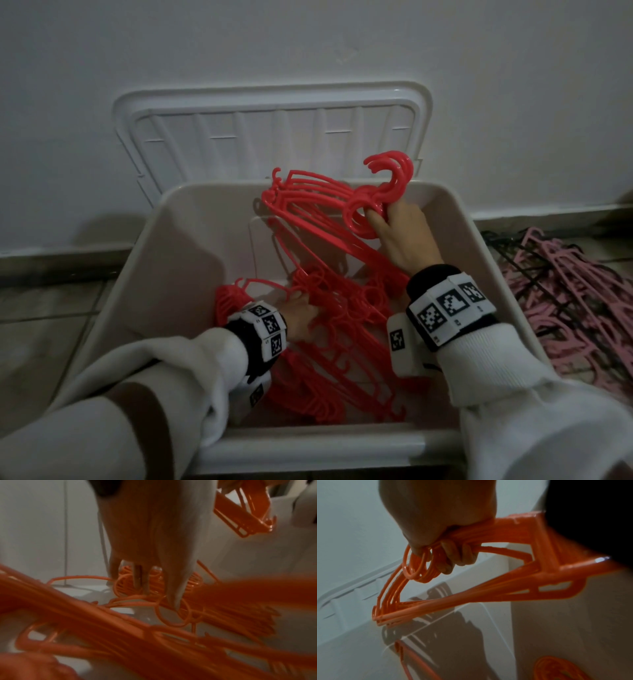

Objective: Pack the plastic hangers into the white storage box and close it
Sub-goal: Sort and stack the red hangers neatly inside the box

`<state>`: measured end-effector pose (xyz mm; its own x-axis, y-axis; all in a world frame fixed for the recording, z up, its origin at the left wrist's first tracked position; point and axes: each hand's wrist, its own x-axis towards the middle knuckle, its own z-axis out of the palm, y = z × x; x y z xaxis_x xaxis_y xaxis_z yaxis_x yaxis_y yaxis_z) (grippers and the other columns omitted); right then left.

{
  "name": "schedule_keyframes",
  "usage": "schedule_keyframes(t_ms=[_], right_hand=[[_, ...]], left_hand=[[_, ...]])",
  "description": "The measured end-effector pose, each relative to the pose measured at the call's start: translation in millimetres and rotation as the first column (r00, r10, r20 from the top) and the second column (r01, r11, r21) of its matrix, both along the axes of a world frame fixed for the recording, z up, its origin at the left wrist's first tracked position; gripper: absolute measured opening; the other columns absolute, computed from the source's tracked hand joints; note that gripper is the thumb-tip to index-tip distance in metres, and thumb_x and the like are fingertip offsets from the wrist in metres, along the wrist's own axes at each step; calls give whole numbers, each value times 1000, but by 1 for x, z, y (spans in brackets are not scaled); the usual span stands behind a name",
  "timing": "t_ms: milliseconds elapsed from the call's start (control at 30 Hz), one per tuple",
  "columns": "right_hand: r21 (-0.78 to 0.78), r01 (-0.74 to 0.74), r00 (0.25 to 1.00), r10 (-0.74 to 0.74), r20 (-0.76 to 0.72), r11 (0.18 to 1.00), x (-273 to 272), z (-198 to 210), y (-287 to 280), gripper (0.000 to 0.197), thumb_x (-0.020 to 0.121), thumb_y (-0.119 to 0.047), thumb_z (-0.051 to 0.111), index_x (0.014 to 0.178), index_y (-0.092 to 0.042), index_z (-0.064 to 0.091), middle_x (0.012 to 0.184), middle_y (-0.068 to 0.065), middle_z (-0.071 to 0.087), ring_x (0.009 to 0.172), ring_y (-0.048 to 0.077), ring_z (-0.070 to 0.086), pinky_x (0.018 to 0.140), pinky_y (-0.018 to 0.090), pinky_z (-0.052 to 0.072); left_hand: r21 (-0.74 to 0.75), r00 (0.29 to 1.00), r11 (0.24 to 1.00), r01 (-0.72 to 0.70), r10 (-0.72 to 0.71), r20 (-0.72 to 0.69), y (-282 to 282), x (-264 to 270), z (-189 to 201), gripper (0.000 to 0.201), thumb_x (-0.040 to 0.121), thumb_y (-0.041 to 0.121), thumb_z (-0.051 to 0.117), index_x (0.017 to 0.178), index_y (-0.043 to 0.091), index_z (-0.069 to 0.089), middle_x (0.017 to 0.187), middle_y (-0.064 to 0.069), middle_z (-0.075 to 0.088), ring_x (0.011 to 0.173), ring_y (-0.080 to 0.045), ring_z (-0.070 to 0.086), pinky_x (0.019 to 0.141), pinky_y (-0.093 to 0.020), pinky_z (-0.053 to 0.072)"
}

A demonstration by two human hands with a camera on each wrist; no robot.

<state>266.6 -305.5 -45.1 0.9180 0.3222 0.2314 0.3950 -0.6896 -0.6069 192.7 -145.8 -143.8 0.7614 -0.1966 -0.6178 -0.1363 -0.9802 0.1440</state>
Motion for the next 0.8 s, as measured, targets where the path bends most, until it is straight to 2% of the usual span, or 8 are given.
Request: schedule_keyframes(t_ms=[67,133,200,267,433,600,700,800], right_hand=[[-10,1,1000,-1,-1,1000,-1,0,0,30,93,-33,44,89,-6,57,90,19,64,85,39,59,78,50,47],[-15,-1,1000,1,-3,1000,-1,0,0,31,93,-33,44,90,-6,57,91,19,64,86,39,59,78,50,47],[-17,-6,1000,6,-3,1000,-2,0,0,31,93,-34,43,91,-6,58,91,18,64,86,39,59,78,50,47],[-20,-5,1000,5,2,1000,-2,1,0,31,93,-33,44,91,-6,58,91,19,64,86,39,59,78,50,47],[-16,-6,1000,6,-5,1000,-2,-1,0,34,92,-35,43,87,-6,59,86,17,65,81,38,60,76,50,48],[-7,-2,1000,2,-8,1000,-2,-1,-1,34,92,-35,43,85,-5,58,85,17,65,80,37,60,76,50,48],[-1,-6,1000,6,-8,1000,-3,0,0,37,89,-39,40,83,-7,56,84,16,64,80,37,60,75,50,48],[-5,-6,1000,6,-5,1000,-3,1,0,30,92,-34,43,77,-9,52,83,17,63,79,37,59,75,50,47]], left_hand=[[-35,994,999,28,-24,104,-2,1,0,54,89,30,58,140,21,41,140,-9,41,132,-26,33,106,-32,26],[-106,987,994,19,-2,160,1,3,1,52,87,26,62,136,17,48,136,-8,50,126,-24,44,101,-28,34],[-137,982,991,0,27,189,5,4,-1,52,83,24,68,132,16,53,132,-5,56,122,-22,51,100,-27,40],[-130,973,991,-9,38,229,7,5,-2,50,81,25,69,128,17,56,128,-4,59,119,-21,53,99,-27,40],[-162,952,987,-16,64,300,3,7,0,34,84,23,66,116,13,64,112,-6,66,105,-22,59,84,-26,43],[-259,955,966,2,74,286,2,6,-1,30,88,16,56,118,12,59,110,-7,65,102,-24,60,82,-28,45],[-307,968,951,-28,103,229,5,8,-2,41,88,16,55,128,13,49,111,-7,64,101,-24,61,81,-28,46],[-321,969,946,-44,118,215,6,11,-2,52,88,18,59,137,15,42,116,-7,62,104,-23,59,81,-22,40]])
